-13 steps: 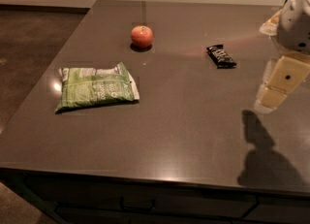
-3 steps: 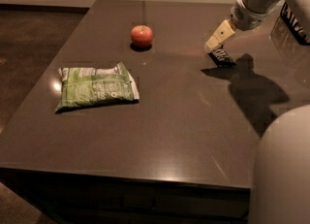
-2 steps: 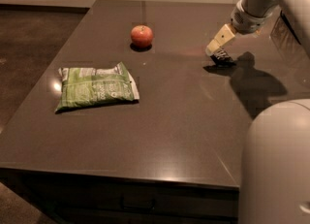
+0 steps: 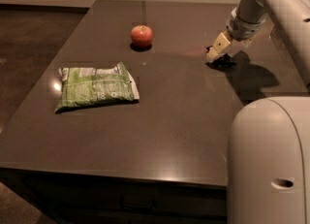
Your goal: Move rxbar chocolate near green jalapeno chip bag
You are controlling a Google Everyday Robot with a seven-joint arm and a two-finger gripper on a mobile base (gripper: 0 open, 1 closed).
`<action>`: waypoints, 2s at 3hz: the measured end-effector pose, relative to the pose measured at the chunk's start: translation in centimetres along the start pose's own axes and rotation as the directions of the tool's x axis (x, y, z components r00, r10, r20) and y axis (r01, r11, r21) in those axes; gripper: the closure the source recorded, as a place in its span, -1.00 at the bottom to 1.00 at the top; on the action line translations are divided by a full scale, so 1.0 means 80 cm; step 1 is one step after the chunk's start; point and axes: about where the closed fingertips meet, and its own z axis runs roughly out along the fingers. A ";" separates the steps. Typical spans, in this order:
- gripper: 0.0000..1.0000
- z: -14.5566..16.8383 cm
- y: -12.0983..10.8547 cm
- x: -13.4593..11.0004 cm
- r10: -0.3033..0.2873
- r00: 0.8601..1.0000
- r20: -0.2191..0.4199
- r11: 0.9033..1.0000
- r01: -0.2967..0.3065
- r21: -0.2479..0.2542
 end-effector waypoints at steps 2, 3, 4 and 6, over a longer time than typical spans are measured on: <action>0.27 0.010 0.017 -0.005 -0.044 0.999 -0.031 0.999 0.043 -0.034; 0.74 0.009 0.026 -0.011 -0.073 0.997 -0.031 0.996 0.071 -0.051; 1.00 0.002 0.048 -0.022 -0.127 0.992 -0.019 0.989 0.125 -0.076; 1.00 -0.018 0.147 -0.038 -0.339 0.941 0.020 0.926 0.337 -0.170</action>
Offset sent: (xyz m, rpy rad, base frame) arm -0.0029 0.0184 0.0018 -0.0026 0.0669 0.0801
